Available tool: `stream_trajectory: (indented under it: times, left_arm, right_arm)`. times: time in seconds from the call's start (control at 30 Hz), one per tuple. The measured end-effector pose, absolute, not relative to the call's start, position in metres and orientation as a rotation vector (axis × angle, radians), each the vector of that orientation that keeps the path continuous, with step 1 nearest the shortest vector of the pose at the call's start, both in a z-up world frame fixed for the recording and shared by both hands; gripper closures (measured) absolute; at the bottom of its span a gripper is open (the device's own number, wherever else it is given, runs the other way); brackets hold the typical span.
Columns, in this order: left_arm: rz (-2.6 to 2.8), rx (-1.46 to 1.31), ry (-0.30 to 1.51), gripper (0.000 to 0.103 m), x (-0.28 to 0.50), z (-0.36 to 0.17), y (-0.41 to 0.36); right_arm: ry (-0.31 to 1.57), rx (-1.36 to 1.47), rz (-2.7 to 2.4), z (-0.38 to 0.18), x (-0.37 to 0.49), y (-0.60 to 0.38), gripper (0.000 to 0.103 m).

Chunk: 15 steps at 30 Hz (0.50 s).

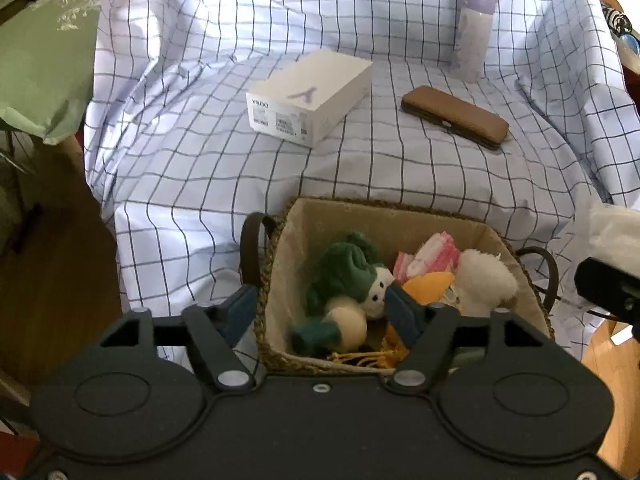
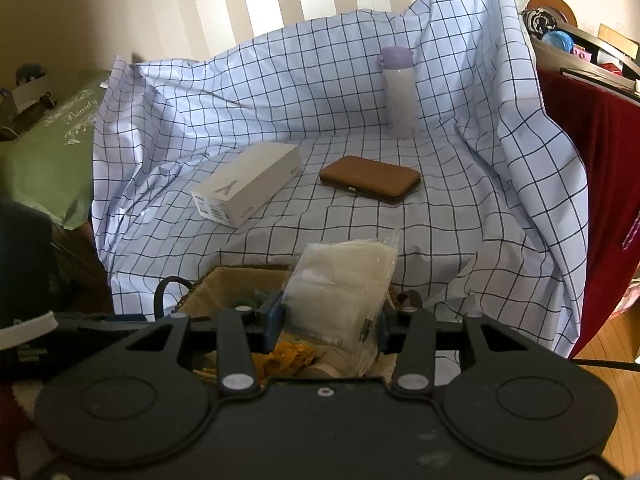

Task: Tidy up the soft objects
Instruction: 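Open the left tool over the basket while the right tool releases the gauze packet into it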

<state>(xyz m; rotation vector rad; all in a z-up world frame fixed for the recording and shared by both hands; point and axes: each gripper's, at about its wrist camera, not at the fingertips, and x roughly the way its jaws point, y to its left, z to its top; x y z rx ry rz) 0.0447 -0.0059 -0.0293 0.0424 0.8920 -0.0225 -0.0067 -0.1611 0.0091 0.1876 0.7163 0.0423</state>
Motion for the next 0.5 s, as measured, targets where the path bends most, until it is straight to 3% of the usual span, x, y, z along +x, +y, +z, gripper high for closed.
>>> stream_trajectory:
  times: [0.5]
  left_arm:
    - [-0.001, 0.040, 0.883, 0.025, 0.041, -0.029, -0.002]
  right_arm:
    - [0.724, 0.153, 0.055, 0.003, 0.006, -0.156, 0.055]
